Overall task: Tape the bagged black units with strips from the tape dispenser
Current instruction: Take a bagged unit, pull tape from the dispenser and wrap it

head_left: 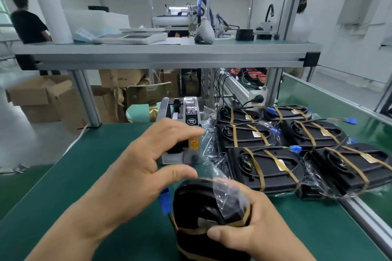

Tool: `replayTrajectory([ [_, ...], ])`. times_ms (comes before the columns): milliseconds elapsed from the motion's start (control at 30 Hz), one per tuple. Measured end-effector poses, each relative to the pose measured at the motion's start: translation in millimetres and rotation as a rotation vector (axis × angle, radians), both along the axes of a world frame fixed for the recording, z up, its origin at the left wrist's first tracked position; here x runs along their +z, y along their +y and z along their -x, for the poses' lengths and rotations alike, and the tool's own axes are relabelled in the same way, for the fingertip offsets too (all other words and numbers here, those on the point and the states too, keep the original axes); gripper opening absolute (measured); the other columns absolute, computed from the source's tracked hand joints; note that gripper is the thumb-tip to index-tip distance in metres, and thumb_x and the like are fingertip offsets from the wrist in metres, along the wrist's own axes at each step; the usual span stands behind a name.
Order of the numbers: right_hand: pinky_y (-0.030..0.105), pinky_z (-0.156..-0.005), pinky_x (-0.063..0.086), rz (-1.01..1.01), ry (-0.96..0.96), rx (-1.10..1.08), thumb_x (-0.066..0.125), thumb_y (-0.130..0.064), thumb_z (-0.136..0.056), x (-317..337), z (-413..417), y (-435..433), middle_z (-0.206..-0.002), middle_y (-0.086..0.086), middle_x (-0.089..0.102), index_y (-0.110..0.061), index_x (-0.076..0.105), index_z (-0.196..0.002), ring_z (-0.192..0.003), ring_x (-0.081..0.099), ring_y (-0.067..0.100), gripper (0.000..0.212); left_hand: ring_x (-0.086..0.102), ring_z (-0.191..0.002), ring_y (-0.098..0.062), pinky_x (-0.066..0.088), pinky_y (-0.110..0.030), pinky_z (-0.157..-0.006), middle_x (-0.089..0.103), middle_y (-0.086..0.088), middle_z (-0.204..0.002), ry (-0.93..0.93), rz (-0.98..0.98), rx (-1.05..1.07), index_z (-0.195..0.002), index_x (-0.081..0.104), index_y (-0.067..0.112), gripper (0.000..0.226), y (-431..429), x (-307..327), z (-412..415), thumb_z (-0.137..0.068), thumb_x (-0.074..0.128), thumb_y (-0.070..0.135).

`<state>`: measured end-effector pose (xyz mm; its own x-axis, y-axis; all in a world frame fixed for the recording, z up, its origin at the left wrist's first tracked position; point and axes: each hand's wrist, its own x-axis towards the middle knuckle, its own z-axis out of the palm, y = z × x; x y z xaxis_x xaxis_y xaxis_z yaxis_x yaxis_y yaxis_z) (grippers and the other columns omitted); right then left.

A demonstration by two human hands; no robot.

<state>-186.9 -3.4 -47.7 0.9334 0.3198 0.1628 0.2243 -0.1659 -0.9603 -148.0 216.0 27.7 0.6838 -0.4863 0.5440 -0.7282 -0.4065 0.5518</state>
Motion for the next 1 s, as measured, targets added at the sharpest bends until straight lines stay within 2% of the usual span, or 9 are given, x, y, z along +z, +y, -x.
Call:
replayTrajectory([
  [67, 0.018, -0.093, 0.051, -0.012, 0.005, 0.006, 0.085, -0.024, -0.064, -4, -2, -2, -0.105, -0.002, 0.077, -0.046, 0.066, -0.119, -0.105, 0.072, 0.014, 0.062, 0.042, -0.133, -0.004, 0.028, -0.01, -0.107, 0.049, 0.022, -0.133, -0.019, -0.147, -0.065, -0.131, 0.056, 0.043, 0.055, -3, 5, 5, -0.082, 0.072, 0.024],
  [200, 0.021, -0.092, 0.05, -0.055, -0.017, 0.026, 0.085, -0.016, -0.067, -11, -5, 1, -0.108, 0.0, 0.075, -0.029, 0.07, -0.119, -0.106, 0.069, 0.015, 0.055, 0.048, -0.119, -0.004, 0.035, -0.022, -0.102, 0.051, 0.022, -0.114, -0.15, -0.268, -0.137, -0.109, 0.073, 0.036, 0.028, -24, 8, 14, -0.082, 0.072, 0.032],
  [333, 0.029, -0.094, 0.054, 0.062, -0.155, -0.023, 0.085, -0.023, -0.07, -18, -4, 5, -0.109, -0.003, 0.074, -0.038, 0.07, -0.115, -0.109, 0.069, 0.011, 0.05, 0.048, -0.088, -0.001, 0.038, -0.025, -0.087, 0.056, 0.012, -0.082, -0.227, -0.246, -0.205, -0.087, 0.078, 0.025, 0.012, -38, 5, 16, -0.088, 0.069, 0.032],
  [433, 0.023, -0.085, 0.056, 0.156, -0.279, -0.088, 0.086, -0.026, -0.07, -23, -3, 8, -0.103, -0.016, 0.074, -0.054, 0.065, -0.116, -0.1, 0.07, 0.002, 0.057, 0.048, -0.086, -0.001, 0.036, -0.023, -0.087, 0.056, 0.012, -0.08, -0.236, -0.212, -0.203, -0.088, 0.078, 0.024, 0.017, -39, 4, 15, -0.09, 0.066, 0.034],
  [567, 0.018, -0.084, 0.056, 0.131, -0.343, -0.181, 0.089, -0.024, -0.066, -30, -2, 6, -0.108, -0.021, 0.073, -0.048, 0.065, -0.122, -0.1, 0.07, -0.001, 0.066, 0.057, -0.099, -0.005, 0.044, -0.031, -0.088, 0.063, 0.014, -0.094, -0.193, -0.049, -0.179, -0.093, 0.078, 0.026, 0.014, -37, -2, 16, -0.086, 0.069, 0.035],
  [667, 0.013, -0.082, 0.055, 0.031, -0.326, -0.244, 0.096, -0.025, -0.06, -33, -3, 1, -0.107, -0.021, 0.074, -0.036, 0.068, -0.124, -0.096, 0.071, -0.001, 0.071, 0.065, -0.096, -0.01, 0.047, -0.016, -0.083, 0.069, 0.011, -0.097, 0.0, 0.28, 0.006, -0.09, 0.077, 0.03, 0.014, -29, -19, 5, -0.081, 0.073, 0.04],
  [800, -0.004, -0.069, 0.043, -0.053, -0.343, -0.411, 0.095, -0.02, -0.051, -31, -6, 4, -0.094, -0.041, 0.067, -0.054, 0.065, -0.113, -0.084, 0.065, -0.018, 0.077, 0.061, -0.064, -0.004, 0.046, -0.015, -0.056, 0.072, 0.006, -0.078, 0.593, 0.659, 0.482, -0.082, 0.078, 0.028, 0.016, -24, -61, -48, -0.091, 0.065, 0.031],
  [900, -0.004, -0.066, 0.044, -0.141, -0.357, -0.503, 0.094, 0.001, -0.049, -30, -12, 8, -0.089, -0.04, 0.068, -0.031, 0.071, -0.115, -0.08, 0.064, -0.02, 0.077, 0.053, -0.054, -0.007, 0.041, -0.017, -0.044, 0.065, -0.001, -0.073, 1.005, 0.915, 0.549, -0.091, 0.072, 0.012, 0.017, -25, -89, -93, -0.095, 0.063, 0.024],
  [1000, -0.006, -0.067, 0.041, -0.142, -0.356, -0.504, 0.089, 0.014, -0.048, -29, -18, 13, -0.085, -0.044, 0.065, -0.02, 0.07, -0.112, -0.079, 0.061, -0.025, 0.076, 0.053, -0.046, -0.005, 0.037, -0.015, -0.037, 0.061, 0.003, -0.057, 1.191, 1.034, 0.591, -0.088, 0.067, 0.01, 0.015, -31, -101, -122, -0.095, 0.063, 0.022],
])
